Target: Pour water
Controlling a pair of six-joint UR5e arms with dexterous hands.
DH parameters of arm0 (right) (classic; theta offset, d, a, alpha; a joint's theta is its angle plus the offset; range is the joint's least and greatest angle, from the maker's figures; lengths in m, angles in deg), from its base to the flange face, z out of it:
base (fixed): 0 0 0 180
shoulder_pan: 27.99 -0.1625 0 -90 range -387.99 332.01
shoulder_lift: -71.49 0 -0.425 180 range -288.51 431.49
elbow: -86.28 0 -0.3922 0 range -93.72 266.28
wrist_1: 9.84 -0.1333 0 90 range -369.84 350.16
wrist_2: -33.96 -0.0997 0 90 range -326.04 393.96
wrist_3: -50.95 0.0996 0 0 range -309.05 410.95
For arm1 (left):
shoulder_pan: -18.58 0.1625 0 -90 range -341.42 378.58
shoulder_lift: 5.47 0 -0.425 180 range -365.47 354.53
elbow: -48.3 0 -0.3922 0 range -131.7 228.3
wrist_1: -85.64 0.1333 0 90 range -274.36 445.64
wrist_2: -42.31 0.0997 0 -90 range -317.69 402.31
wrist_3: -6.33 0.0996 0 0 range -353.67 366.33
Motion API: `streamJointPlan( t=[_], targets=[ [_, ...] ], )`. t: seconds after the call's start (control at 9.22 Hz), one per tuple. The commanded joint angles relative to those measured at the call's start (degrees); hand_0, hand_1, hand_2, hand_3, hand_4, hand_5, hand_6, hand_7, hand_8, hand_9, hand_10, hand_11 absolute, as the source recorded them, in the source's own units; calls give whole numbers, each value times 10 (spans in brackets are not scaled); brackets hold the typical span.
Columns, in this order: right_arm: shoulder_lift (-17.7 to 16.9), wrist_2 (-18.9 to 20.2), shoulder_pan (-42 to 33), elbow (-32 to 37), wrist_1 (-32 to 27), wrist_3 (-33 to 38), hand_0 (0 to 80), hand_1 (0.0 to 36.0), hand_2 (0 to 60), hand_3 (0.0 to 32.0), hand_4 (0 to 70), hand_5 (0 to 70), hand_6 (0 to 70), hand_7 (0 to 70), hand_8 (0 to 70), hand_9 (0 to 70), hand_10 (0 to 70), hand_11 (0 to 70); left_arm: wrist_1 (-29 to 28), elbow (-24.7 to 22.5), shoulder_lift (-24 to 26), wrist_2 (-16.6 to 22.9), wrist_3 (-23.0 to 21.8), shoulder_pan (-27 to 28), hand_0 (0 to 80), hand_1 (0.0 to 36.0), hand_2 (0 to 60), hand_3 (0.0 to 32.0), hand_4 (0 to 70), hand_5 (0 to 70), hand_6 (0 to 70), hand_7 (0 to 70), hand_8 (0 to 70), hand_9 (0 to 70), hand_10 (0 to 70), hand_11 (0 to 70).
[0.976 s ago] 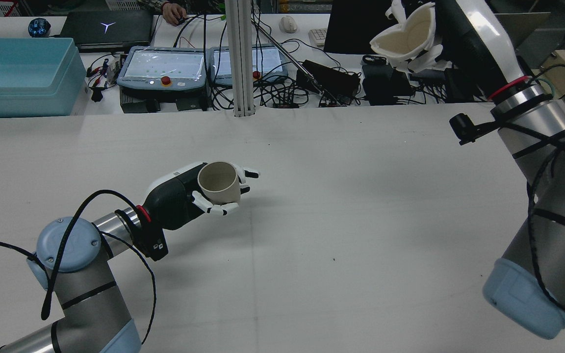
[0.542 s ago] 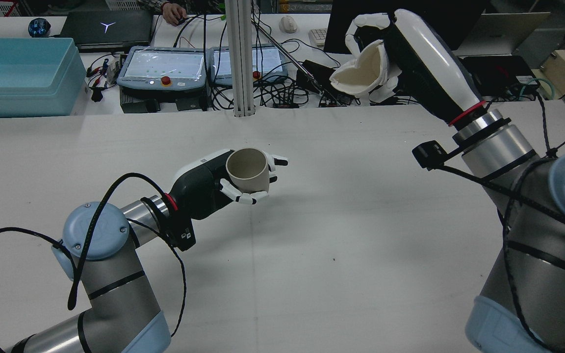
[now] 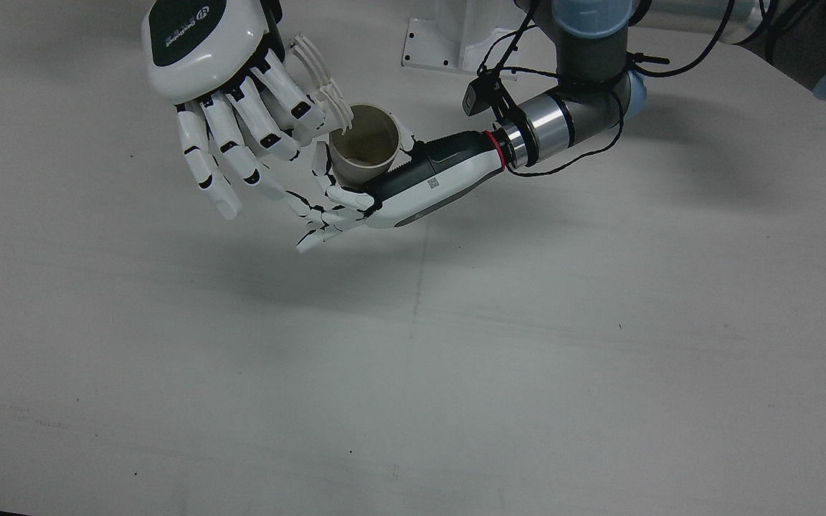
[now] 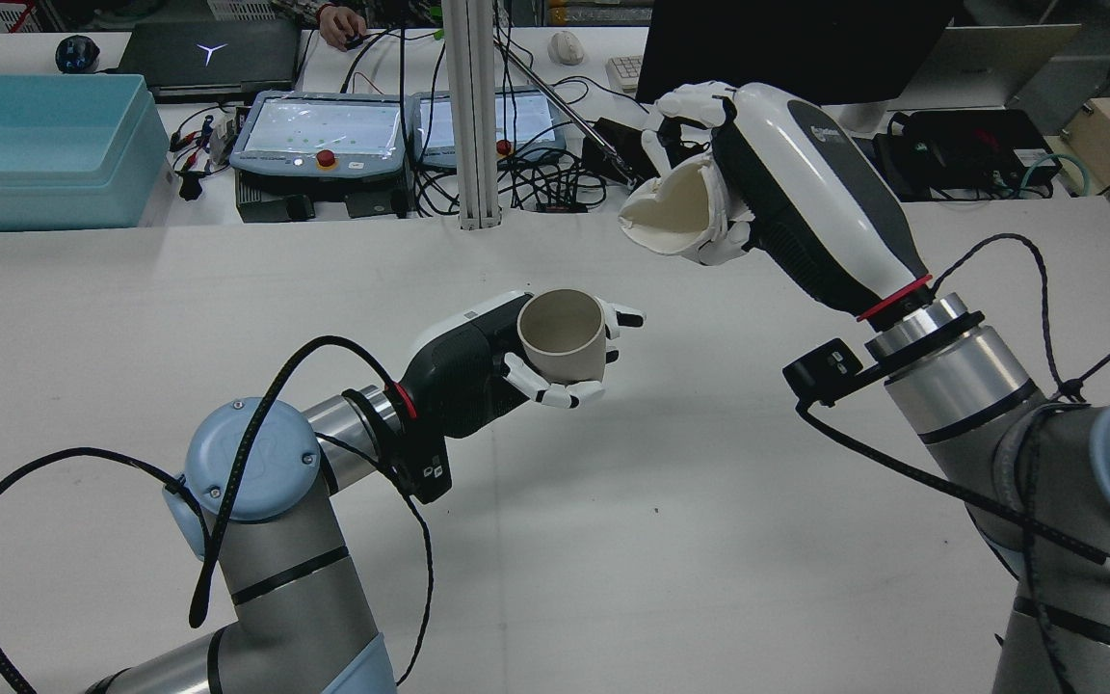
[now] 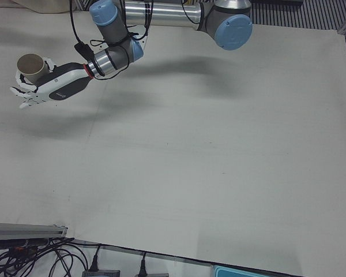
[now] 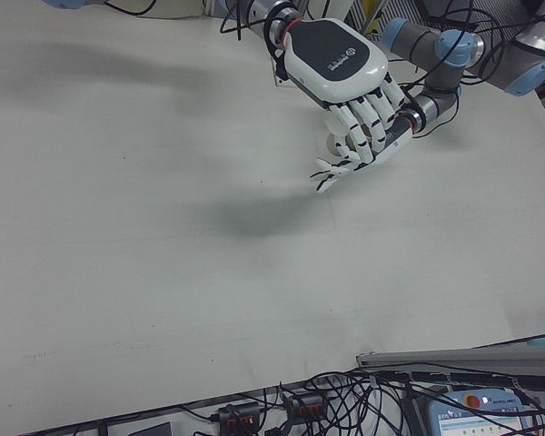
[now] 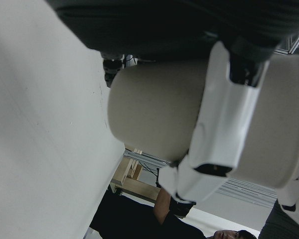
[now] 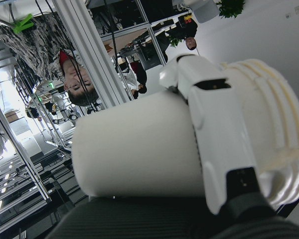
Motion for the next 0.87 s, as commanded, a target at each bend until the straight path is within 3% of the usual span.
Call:
streamJointPlan(
  t=[0.0,0.11,0.22,0.33,0.43,0.54,0.65,0.76],
  targets=[
    [-109,-31,-61,-41,-1,249,800,359,440,0,255,700,397,582,242,351,174,284,-84,-18,-129,1,-20,-10,800,360,600,0,700,700,177,272,37,40,80,140],
    [-152,-27,-98,-40,-1,351,770,349,436,0,250,700,398,578,243,351,183,296,-116,-35,-197,1,-21,-17,800,360,600,0,700,700,183,279,49,49,86,148],
    [-183,27,-166,-40,-1,434,732,345,461,0,258,700,410,577,249,352,195,313,-165,-40,-268,2,-22,-32,800,360,600,0,700,700,187,280,59,63,91,155],
    [-192,126,-262,-32,-1,470,708,340,456,0,250,700,404,570,247,349,199,318,-205,-36,-327,4,-24,-70,800,360,600,0,700,700,182,277,57,61,90,154],
    [-208,192,-314,-7,-1,501,661,324,437,0,239,700,402,570,249,354,209,332,-244,-35,-385,6,-24,-101,800,360,600,0,700,700,184,282,56,60,91,157],
    [-228,220,-327,31,-5,551,621,302,424,0,234,700,404,569,259,367,221,347,-273,-35,-427,7,-24,-144,800,360,600,0,700,700,184,281,55,59,91,156],
    [-263,228,-328,70,-61,568,589,281,418,0,225,681,394,550,267,379,234,363,-290,-31,-461,21,-20,-182,800,360,600,0,700,700,186,287,57,63,90,154],
    [-306,227,-327,133,-174,577,572,280,443,0,197,526,370,512,279,391,241,374,-321,-2,-475,33,-18,-218,800,360,600,0,700,700,186,288,58,65,91,153]
  ],
)
